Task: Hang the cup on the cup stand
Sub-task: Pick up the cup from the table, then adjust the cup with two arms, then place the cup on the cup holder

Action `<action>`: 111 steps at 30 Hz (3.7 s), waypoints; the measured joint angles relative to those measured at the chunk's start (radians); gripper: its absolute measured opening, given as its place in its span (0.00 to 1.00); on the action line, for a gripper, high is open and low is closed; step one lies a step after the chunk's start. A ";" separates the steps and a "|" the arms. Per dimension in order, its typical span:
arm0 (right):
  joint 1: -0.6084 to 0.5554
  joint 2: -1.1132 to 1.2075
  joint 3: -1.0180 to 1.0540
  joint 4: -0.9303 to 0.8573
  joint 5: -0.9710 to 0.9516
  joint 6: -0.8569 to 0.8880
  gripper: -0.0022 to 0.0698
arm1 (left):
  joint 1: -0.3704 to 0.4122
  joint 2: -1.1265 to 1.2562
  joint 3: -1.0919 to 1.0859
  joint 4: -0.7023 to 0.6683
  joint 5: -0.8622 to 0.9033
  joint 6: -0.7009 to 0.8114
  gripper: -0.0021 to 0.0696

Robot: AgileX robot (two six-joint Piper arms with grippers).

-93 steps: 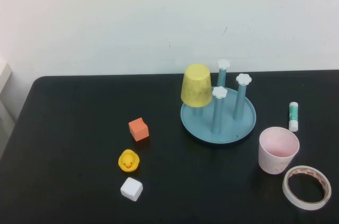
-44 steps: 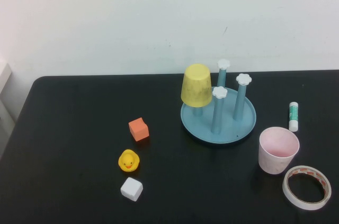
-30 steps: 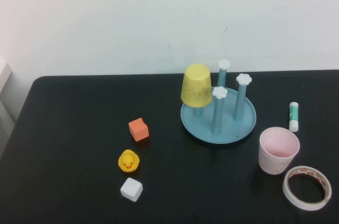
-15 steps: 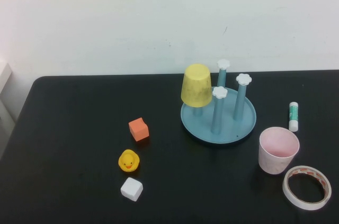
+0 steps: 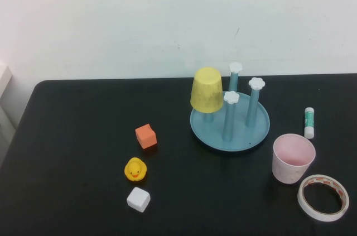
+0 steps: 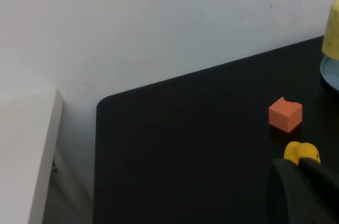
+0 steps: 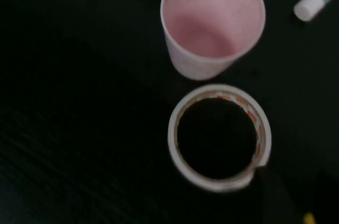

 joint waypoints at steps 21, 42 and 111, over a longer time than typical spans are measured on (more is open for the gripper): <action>0.060 0.634 -0.398 0.154 -0.022 -0.011 0.65 | 0.000 0.000 0.030 0.012 -0.058 0.000 0.03; 0.092 0.504 -0.401 0.164 -0.003 0.056 0.06 | -0.008 0.000 0.030 -1.138 -0.139 -0.060 0.52; 0.857 0.284 -0.589 0.277 0.331 -0.140 0.54 | -0.008 0.004 -0.139 -1.635 -0.160 1.164 0.88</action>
